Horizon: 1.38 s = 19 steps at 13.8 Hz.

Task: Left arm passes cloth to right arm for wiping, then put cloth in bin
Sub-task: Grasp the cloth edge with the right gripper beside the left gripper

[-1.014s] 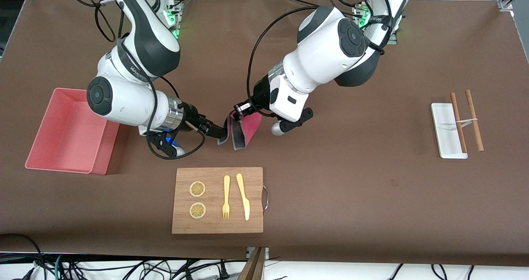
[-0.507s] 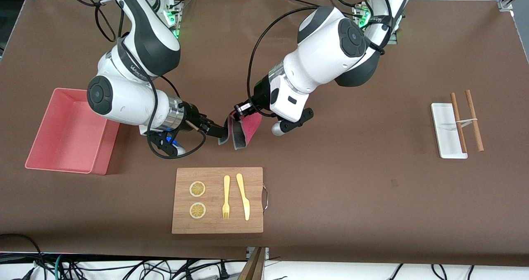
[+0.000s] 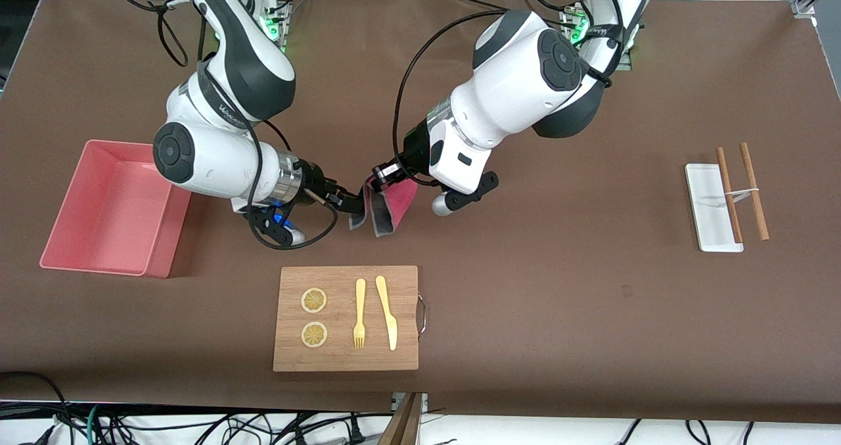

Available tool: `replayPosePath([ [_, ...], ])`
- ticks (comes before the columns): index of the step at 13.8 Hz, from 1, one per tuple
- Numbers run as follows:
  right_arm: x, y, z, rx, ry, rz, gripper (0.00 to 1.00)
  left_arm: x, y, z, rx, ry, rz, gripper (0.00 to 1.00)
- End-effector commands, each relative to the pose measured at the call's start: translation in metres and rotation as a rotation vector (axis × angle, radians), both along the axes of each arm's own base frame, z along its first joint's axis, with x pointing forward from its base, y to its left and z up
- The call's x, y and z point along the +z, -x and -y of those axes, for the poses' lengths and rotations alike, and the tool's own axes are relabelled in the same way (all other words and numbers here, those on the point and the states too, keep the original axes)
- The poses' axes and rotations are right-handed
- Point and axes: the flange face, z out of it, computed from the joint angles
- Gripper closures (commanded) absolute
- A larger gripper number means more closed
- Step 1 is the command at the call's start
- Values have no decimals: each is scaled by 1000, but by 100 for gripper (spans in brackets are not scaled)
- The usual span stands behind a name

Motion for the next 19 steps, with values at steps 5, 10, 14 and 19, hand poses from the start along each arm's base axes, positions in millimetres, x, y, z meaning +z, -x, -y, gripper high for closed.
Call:
replayPosePath([
  [5, -3, 4, -3, 9, -10, -34, 100, 7, 1, -3, 5, 19, -10, 100],
  [10, -1, 3, -2, 8, -13, -30, 100, 8, 1, -3, 5, 20, -8, 100],
  [14, 3, 1, -1, 3, -15, -25, 100, 8, 1, -3, -6, 2, 7, 0],
  [19, 4, 3, 0, 11, -12, -32, 100, 24, 2, -13, 0, 6, 23, 0],
])
